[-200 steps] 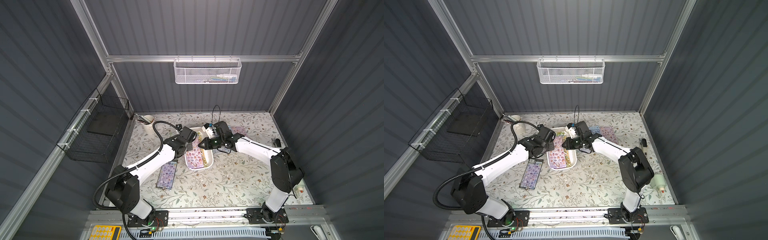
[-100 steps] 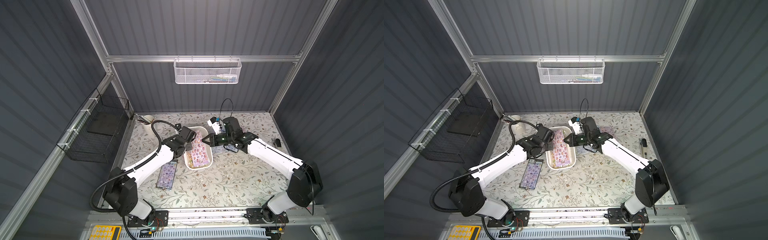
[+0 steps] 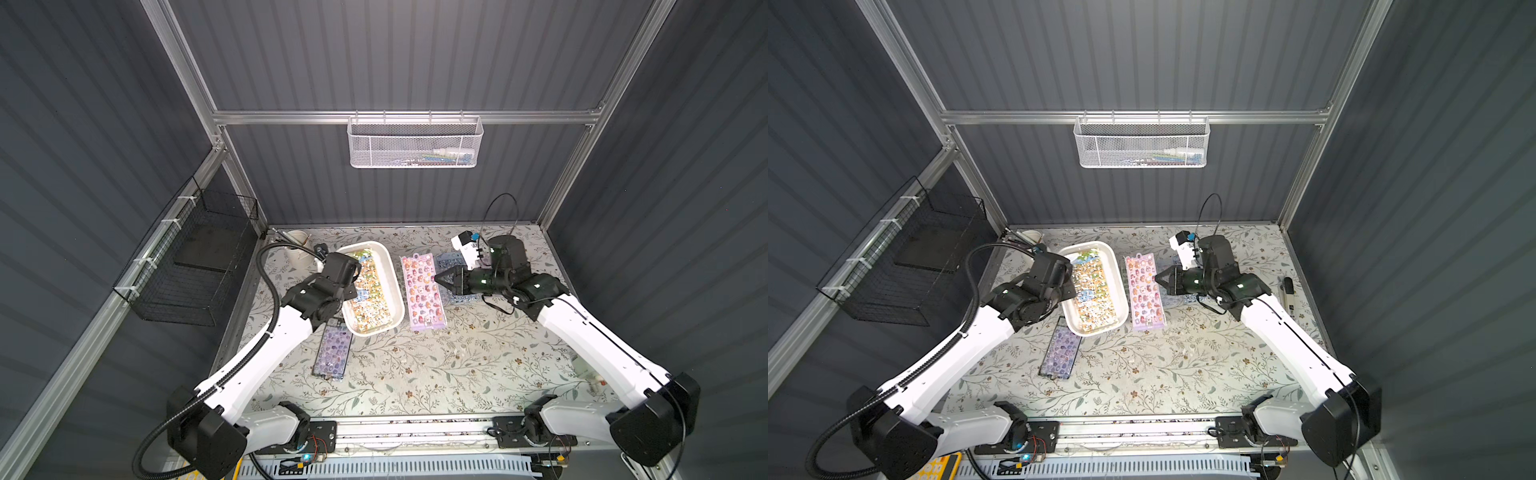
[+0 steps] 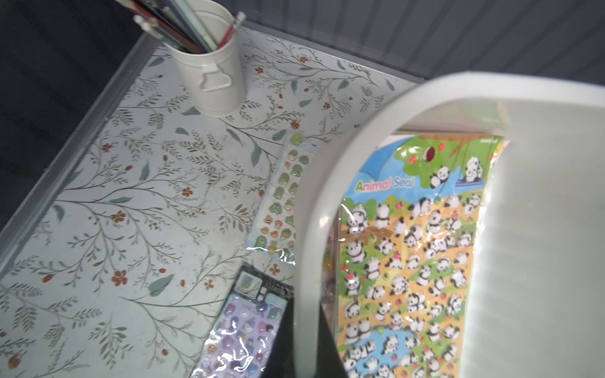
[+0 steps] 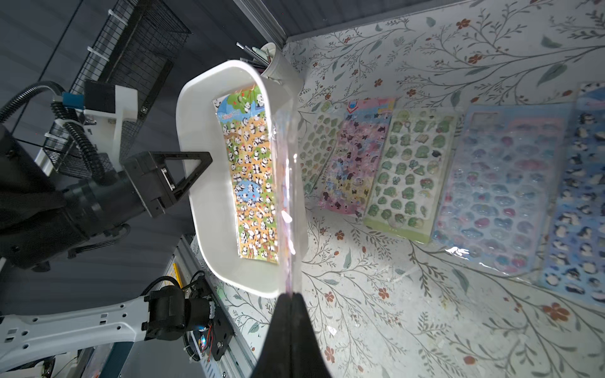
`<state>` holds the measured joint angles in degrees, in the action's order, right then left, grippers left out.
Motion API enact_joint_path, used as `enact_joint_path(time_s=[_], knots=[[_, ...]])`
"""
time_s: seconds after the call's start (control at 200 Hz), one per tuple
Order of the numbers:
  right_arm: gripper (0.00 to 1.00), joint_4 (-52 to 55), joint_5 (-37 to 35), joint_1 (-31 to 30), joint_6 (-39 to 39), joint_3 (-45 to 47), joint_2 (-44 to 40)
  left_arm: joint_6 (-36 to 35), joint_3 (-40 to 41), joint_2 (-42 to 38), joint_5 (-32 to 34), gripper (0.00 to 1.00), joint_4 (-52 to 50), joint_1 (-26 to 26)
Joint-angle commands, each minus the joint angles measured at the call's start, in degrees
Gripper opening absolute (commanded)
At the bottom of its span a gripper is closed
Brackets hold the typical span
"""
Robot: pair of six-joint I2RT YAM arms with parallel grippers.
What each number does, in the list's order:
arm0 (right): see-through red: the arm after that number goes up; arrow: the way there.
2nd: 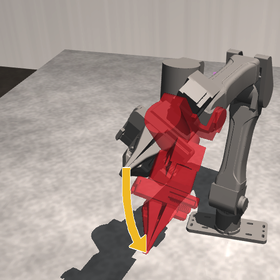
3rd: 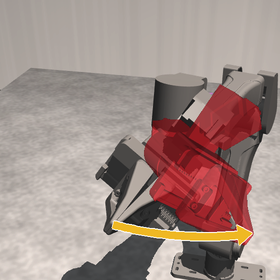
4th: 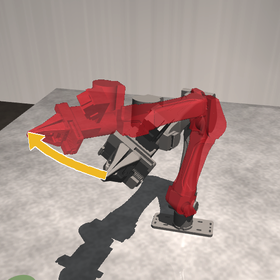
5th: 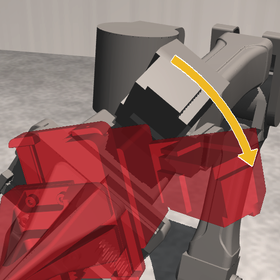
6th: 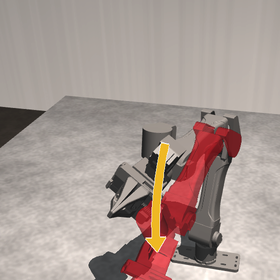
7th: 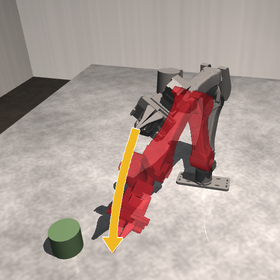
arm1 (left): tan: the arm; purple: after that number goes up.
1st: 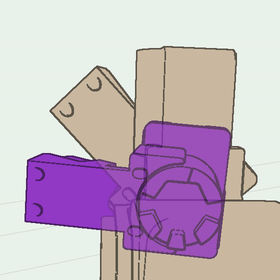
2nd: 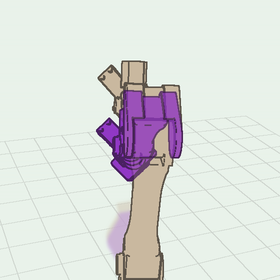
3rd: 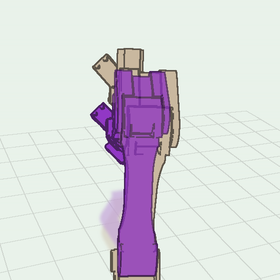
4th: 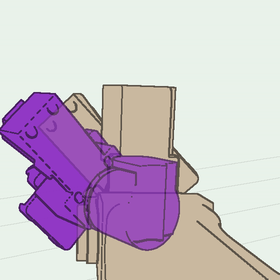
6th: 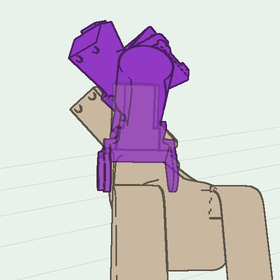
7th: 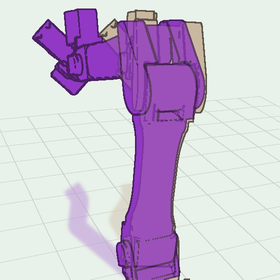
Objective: Take the stickers out of the storage box
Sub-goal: Place the sticker at the center of the board.
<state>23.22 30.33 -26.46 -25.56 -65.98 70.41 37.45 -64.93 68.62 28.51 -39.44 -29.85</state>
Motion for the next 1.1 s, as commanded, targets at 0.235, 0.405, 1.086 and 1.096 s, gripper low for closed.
enact_joint_path(time_s=[0.235, 0.405, 1.086, 1.096], knots=[[0.00, -3.66, 1.47, 0.20, -7.82, 10.73, -5.03, -2.80, -1.65, -10.95, 1.37, 0.00, -6.38, 9.94], [0.00, -12.82, -4.92, -4.59, -14.68, 16.90, -1.80, -3.00, -5.16, -11.70, 1.35, 0.00, -6.96, 9.98], [0.00, -31.74, -7.86, -20.39, -28.93, 10.93, 32.31, -2.51, -0.97, -11.12, -4.27, 0.00, -1.50, 9.98], [0.00, -31.75, -7.88, -20.46, -28.93, 10.84, 32.59, -2.48, -0.88, -11.11, -4.30, 0.00, -1.47, 9.98]])
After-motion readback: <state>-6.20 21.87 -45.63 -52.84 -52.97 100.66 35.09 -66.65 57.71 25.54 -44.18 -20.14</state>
